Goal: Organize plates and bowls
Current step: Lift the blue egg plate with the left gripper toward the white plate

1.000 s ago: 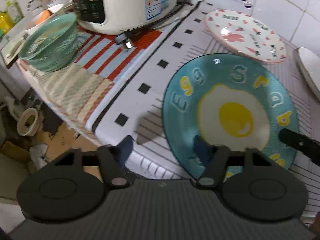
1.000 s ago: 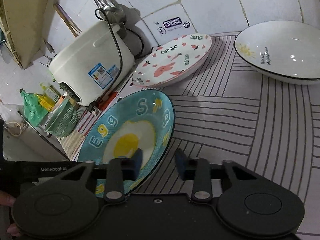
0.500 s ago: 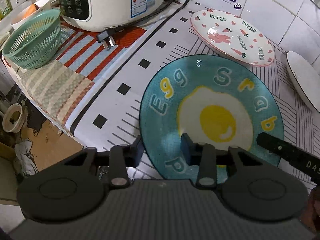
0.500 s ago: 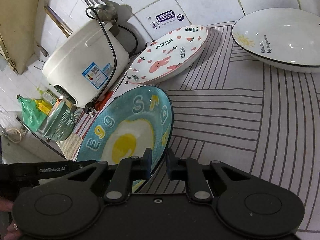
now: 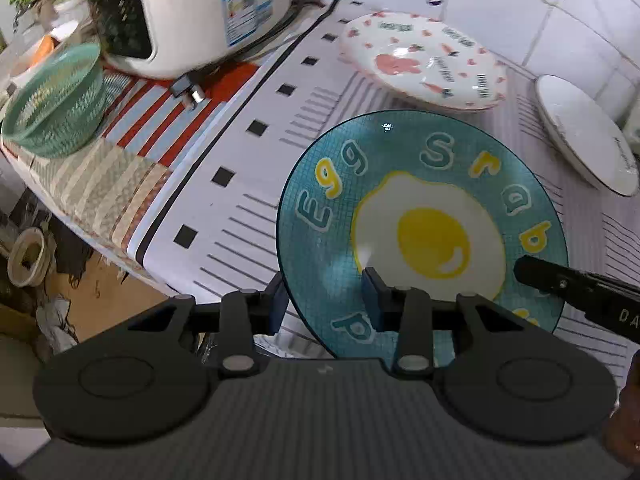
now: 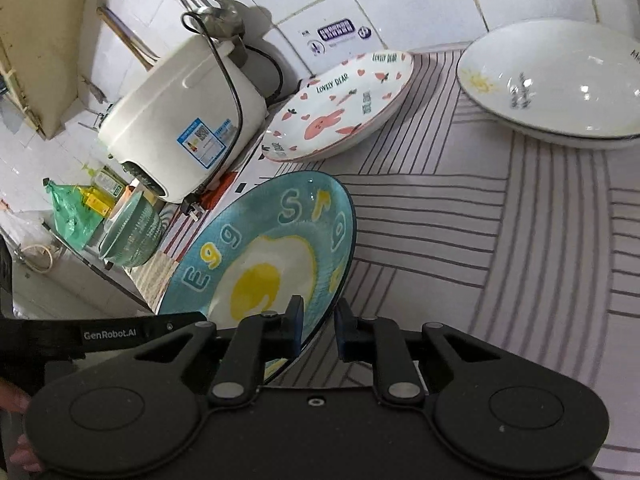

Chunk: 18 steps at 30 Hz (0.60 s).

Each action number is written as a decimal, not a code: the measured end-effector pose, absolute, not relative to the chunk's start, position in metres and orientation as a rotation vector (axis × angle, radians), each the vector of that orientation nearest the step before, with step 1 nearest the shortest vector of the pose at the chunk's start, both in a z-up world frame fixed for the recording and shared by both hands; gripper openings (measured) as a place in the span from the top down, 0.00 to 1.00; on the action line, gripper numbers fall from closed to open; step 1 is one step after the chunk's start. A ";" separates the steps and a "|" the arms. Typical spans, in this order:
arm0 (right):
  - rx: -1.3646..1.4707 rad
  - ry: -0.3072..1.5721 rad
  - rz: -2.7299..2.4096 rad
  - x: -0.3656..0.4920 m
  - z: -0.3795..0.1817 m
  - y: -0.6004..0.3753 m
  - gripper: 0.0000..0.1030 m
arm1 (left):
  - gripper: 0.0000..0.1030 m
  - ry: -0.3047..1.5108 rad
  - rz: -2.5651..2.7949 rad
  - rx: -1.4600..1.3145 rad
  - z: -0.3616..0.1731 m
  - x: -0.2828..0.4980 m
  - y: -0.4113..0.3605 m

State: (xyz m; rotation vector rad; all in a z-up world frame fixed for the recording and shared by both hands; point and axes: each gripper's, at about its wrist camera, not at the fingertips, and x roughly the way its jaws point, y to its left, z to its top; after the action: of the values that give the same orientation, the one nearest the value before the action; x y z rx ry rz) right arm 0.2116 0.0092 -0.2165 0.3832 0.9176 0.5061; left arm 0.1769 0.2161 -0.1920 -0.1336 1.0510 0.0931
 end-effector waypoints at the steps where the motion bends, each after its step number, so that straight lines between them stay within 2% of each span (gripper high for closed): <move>1: 0.379 0.912 0.506 0.209 -0.213 0.006 0.80 | 0.64 1.048 0.087 -0.126 -0.187 0.176 0.212; 18: 0.408 0.797 0.417 0.149 -0.142 -0.069 0.76 | 0.64 0.940 -0.087 -0.029 -0.114 0.160 0.129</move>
State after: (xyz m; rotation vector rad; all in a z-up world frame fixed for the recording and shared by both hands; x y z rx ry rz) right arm 0.1485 -0.0688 -0.1423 0.4080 0.7974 0.4173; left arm 0.1596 0.1293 -0.1136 -0.0285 0.9405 -0.0872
